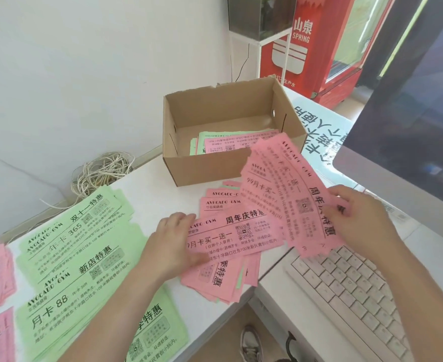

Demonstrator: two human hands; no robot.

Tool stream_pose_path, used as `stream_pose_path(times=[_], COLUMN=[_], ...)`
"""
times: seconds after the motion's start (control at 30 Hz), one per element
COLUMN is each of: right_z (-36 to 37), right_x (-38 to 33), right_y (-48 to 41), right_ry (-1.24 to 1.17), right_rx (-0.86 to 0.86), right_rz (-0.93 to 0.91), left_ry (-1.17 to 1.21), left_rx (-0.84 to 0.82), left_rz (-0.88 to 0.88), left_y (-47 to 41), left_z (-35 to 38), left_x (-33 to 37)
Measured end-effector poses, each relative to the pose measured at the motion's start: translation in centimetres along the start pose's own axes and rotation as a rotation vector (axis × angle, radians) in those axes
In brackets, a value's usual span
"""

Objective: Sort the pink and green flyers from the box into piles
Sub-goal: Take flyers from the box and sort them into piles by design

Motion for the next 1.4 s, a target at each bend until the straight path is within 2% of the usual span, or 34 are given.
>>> stream_pose_path(times=[0.13,0.23,0.3,0.4,0.5,0.6,0.73,0.77,0.83,0.93,1.03,1.13,1.27,1.33,1.4], right_z=[-0.7,-0.1,0.1,-0.4,-1.2,-1.3,0.1,1.0,3.5,7.2,10.3,12.9,12.5,12.2,12.3], right_x=[0.5,0.5,0.6,0.8,0.5,0.3,-1.2,-2.1,-4.3,-7.4,-8.9,-8.2,-7.2,-7.7,-8.3], right_y=[-0.2,-0.1,0.1,0.1,0.5,0.5,0.4,0.4,0.6,0.7,0.4,-0.7,-1.6,-1.3,-1.0], right_ry=[0.018,-0.030,-0.060,-0.064,-0.057,-0.072,-0.218,-0.267,-0.277,-0.195,-0.063,0.054,-0.117,-0.083,0.191], right_rx=[0.087,0.061,0.054,0.108,0.165,0.171,-0.013,-0.107,-0.328,-0.544,-0.668,-0.711,-0.638,-0.659,-0.648], right_rz=[0.031,0.041,0.053,0.061,0.055,0.057,0.015,-0.015,-0.106,-0.205,-0.273,-0.232,-0.043,-0.098,-0.250], left_ry=[-0.126,-0.061,-0.062,-0.084,0.122,0.347,0.685,0.752,0.773,0.593,0.353,0.043,-0.075,-0.155,-0.198], left_rx=[-0.029,0.015,0.138,0.326,0.387,0.569,0.737,0.724,0.590,0.237,0.056,0.037,0.079,0.100,0.121], left_rz=[-0.094,-0.093,-0.036,0.145,0.104,0.012,-0.043,-0.043,-0.054,-0.010,0.013,0.084,0.104,0.124,0.133], left_y=[-0.9,-1.1,-0.8,0.4,1.9,4.5,9.0,9.5,9.2,7.4,4.8,2.6,1.7,1.8,1.8], left_z=[0.1,-0.3,-1.3,-2.4,-3.9,-8.5,-15.8,-16.8,-16.9,-12.7,-6.8,-2.9,-1.4,-1.0,-0.8], left_x=[0.3,0.3,0.3,0.9,-0.1,-2.5,-4.5,-4.5,-3.6,0.1,1.0,1.4,1.2,1.2,1.2])
Point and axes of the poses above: each hand's wrist, its own y-axis away from the middle knuckle, its own z-axis out of the palm, x = y × z, the point moved 9 cm from there along -y, towards the middle knuckle, and after that the axes turned 10 degrees about y, right-handed, at the moved point
